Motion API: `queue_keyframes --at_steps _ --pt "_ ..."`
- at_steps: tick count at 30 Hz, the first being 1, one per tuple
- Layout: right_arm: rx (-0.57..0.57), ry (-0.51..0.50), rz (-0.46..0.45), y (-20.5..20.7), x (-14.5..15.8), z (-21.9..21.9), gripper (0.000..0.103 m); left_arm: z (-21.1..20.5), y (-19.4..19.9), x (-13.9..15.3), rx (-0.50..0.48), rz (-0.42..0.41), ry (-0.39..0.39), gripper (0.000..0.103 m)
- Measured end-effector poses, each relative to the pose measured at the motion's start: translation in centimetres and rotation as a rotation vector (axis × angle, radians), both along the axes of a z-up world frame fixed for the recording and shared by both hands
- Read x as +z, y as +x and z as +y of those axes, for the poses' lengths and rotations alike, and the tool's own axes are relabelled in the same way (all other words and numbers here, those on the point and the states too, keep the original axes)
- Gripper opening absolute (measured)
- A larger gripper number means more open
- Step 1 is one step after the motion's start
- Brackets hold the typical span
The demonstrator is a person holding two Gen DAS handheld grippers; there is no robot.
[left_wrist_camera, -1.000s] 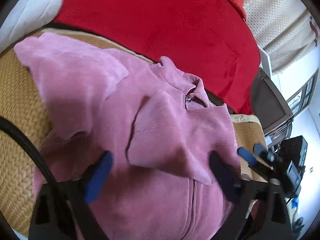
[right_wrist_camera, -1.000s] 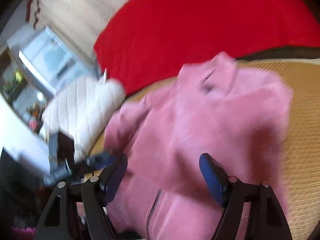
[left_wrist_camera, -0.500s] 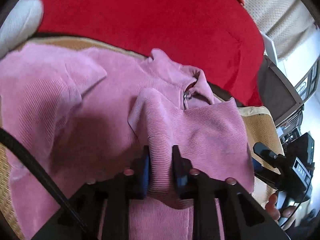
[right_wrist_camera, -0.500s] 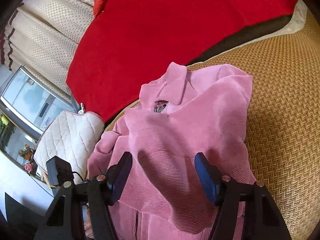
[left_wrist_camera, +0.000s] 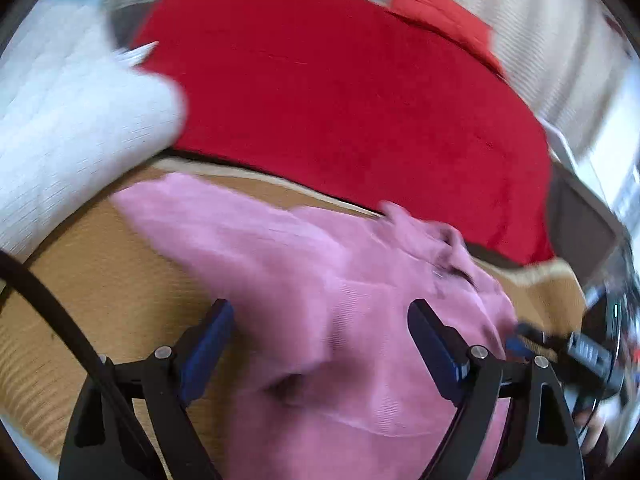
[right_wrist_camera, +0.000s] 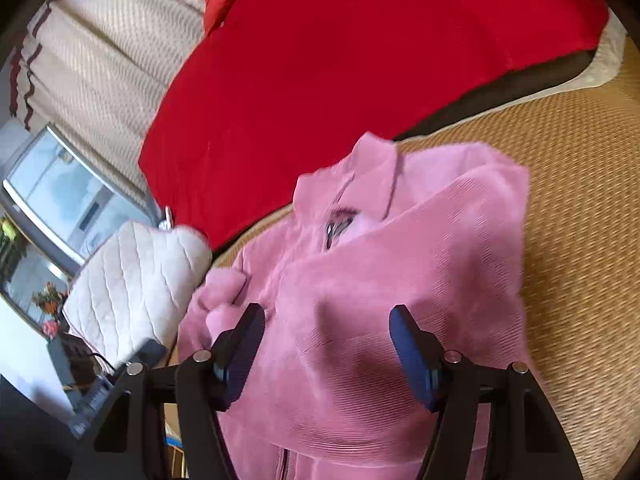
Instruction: Fold large clothes
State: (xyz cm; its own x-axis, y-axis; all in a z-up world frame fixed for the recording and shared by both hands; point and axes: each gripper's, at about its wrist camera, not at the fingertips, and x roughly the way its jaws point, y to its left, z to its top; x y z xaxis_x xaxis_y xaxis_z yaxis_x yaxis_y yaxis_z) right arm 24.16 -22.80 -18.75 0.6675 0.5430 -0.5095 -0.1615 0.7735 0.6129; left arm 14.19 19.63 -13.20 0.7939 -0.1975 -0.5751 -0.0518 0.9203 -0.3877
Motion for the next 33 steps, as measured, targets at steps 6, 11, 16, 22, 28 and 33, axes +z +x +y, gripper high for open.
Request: queue_keyframes --at_steps 6,11,16,22,28,33 --pt "0.049 -0.079 0.056 0.8 -0.6 2.2 0.068 8.5 0.4 -3.2 0.253 0.118 -0.278 0.089" --pt "0.049 -0.02 0.028 0.7 -0.1 1.5 0.068 12.0 2.9 -5.7 0.288 0.154 -0.52 0.089" --pt "0.063 -0.049 0.03 0.8 -0.1 2.0 0.068 13.0 6.8 -7.7 0.259 0.19 -0.662 0.089" --pt "0.067 -0.069 0.013 1.1 0.2 2.1 0.068 12.5 10.2 -7.8 0.226 0.17 -0.679 0.087" --pt "0.061 -0.064 0.005 1.2 0.4 1.7 0.068 12.5 12.8 -8.8 0.246 0.201 -0.663 0.007" --pt "0.014 -0.068 -0.017 0.9 0.8 0.2 0.068 8.4 12.1 -1.8 0.158 0.021 -0.425 0.003"
